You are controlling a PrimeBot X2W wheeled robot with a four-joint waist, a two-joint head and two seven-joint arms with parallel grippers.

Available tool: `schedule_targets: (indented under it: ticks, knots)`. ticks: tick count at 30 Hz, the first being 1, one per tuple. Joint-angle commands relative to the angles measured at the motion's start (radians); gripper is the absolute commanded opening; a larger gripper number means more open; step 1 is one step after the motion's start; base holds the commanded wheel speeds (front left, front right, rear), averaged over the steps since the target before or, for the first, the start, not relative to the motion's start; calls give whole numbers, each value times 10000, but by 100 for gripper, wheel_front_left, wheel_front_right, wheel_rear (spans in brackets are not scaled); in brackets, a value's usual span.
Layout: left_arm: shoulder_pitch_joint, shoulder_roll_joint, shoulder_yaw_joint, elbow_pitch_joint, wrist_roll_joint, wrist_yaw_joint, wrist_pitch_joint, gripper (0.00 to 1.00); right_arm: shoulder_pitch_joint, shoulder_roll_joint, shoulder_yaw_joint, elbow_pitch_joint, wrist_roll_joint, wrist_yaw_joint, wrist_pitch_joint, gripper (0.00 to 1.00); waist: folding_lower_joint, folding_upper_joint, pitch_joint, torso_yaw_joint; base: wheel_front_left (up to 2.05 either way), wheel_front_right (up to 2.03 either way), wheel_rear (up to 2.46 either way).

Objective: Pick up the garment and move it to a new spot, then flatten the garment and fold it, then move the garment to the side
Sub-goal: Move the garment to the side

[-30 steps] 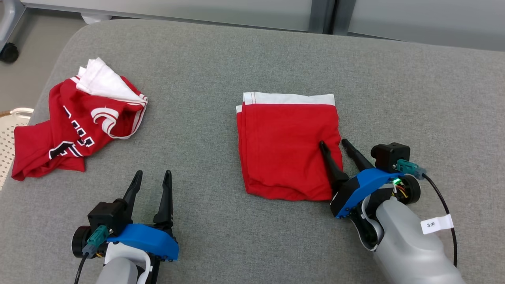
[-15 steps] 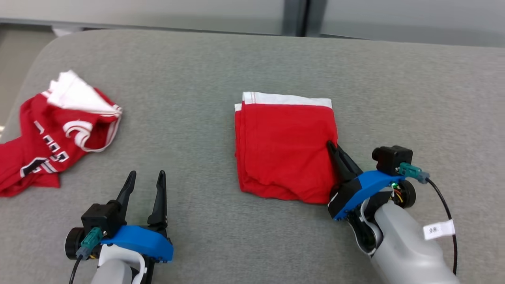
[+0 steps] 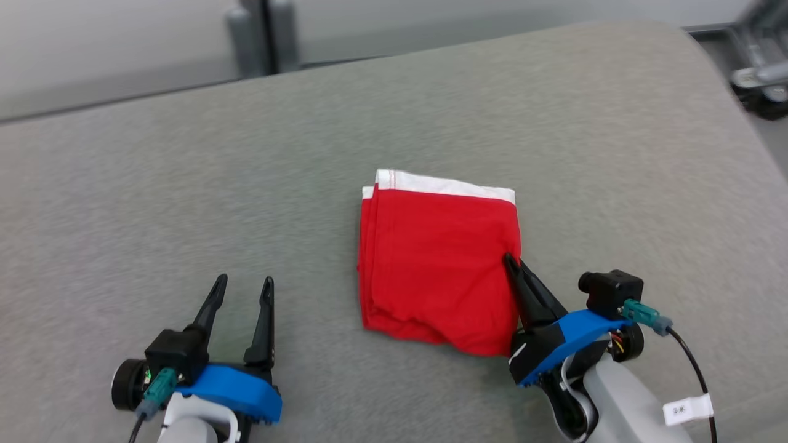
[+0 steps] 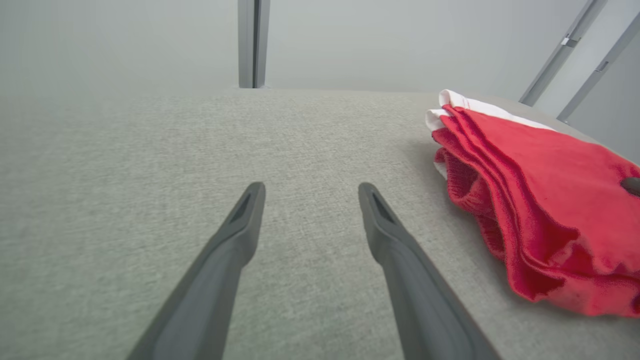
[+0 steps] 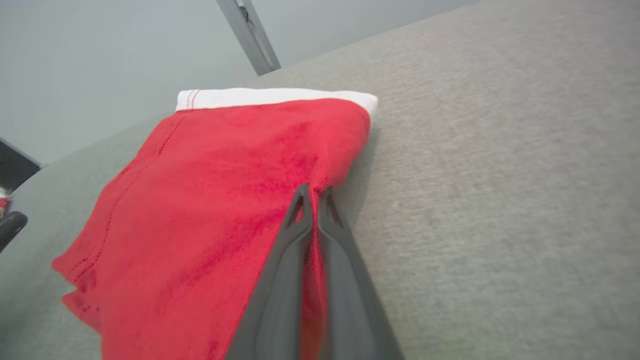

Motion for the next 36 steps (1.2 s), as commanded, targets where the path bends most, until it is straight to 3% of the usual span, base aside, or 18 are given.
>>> schedule_targets:
  ticks: [1,7,15,22,28,36]
  knots:
    - [74,25,-97,-78,81,-14,-30,100,192,-20,-9,-162,-72,4,-8,0,1,-1,-533,-806,0,0,0]
    - [152,117,-474,-383,132,-14,-30,100,567,-23,164,-756,-8,3,-17,0,1,-1,-362,-2086,0,0,0]
    - [279,370,-1190,-650,200,-15,-30,100,865,-22,-29,-1121,-234,3,-19,0,1,-1,-129,-2776,0,0,0]
    - [158,643,-1533,-647,-6,-15,-30,100,85,-20,-1274,-404,-2024,3,-20,0,1,-1,222,-2262,0,0,0]
    - [134,968,-1536,-599,-247,-15,-30,100,-914,-26,-3665,361,-4786,3,210,0,1,-1,501,-1427,0,0,0]
    - [-10,1281,-1554,-661,-408,-15,-30,100,-1691,-346,-6847,-520,-8151,3,1415,0,1,-1,812,-583,0,0,0]
